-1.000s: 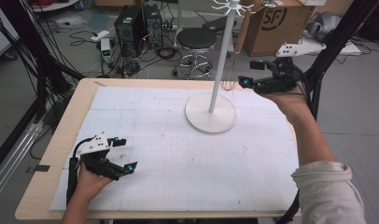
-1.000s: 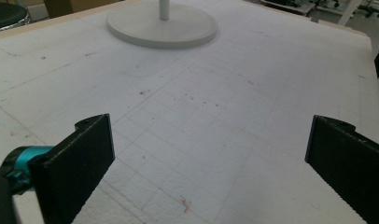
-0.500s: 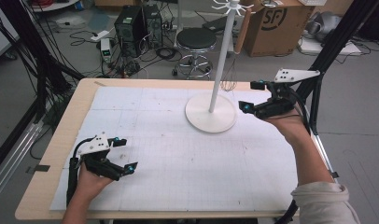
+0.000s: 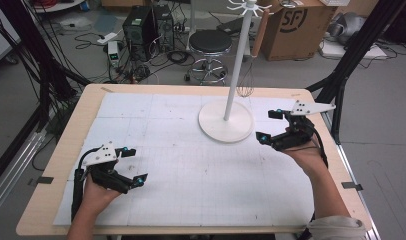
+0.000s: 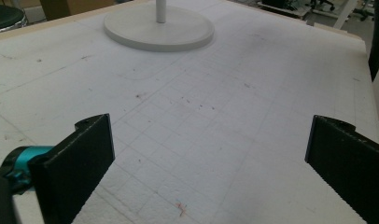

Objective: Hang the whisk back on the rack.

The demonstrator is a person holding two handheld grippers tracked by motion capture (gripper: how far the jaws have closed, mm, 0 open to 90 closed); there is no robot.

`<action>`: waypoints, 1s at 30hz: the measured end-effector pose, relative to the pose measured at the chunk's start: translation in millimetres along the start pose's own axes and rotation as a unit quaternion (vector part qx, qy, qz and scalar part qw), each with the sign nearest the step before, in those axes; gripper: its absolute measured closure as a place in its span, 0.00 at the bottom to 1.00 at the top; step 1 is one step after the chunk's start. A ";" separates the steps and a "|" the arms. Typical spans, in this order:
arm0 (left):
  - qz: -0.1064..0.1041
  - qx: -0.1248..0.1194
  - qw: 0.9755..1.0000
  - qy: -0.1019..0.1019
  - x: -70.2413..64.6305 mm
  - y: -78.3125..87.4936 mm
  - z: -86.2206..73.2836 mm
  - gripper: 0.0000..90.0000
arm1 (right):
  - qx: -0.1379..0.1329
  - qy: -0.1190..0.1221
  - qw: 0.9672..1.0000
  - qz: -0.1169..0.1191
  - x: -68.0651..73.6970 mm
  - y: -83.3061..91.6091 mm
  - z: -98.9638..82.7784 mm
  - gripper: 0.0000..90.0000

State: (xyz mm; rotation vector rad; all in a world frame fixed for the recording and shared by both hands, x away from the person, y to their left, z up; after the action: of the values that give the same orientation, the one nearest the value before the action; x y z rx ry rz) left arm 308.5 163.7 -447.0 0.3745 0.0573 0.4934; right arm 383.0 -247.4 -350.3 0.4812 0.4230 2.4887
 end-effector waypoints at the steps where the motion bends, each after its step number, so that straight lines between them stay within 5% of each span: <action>1: 0.000 0.000 1.000 0.000 -0.1 0.0 0.1 0.02 | 0.001 0.000 1.000 0.000 0.4 -0.6 -4.2 0.00; 11: -0.002 -0.001 1.000 0.001 -0.4 -1.3 0.1 0.02 | 0.001 -0.019 1.000 -0.001 1.6 -5.9 -40.4 0.00; 13: -0.002 0.000 1.000 0.001 -0.3 -1.3 0.0 0.02 | 0.020 -0.023 1.000 -0.005 1.3 -7.4 -47.0 0.00; 18: -0.003 -0.001 1.000 0.000 -0.5 -1.0 0.0 0.02 | 0.015 -0.006 1.000 -0.003 10.0 -8.4 -50.1 0.00; 30: -0.005 0.002 1.000 -0.001 -2.1 -1.8 -0.4 0.02 | 0.030 -0.031 0.999 -0.013 5.9 -14.0 -85.1 0.00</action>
State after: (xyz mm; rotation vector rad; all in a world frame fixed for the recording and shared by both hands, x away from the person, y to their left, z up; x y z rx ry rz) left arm 307.4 161.4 -448.1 0.3781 0.0587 0.4838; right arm 349.0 -249.3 -429.7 0.5703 0.4765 2.4350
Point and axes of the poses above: each handheld gripper's, and its own axes: y roughly backward along the jaws, z roughly out of its top, x roughly to its left, the point moved 7 cm from there along -y, roughly forward along the jaws, and after that the axes turned 10 degrees about -y, right-handed, at the moved point
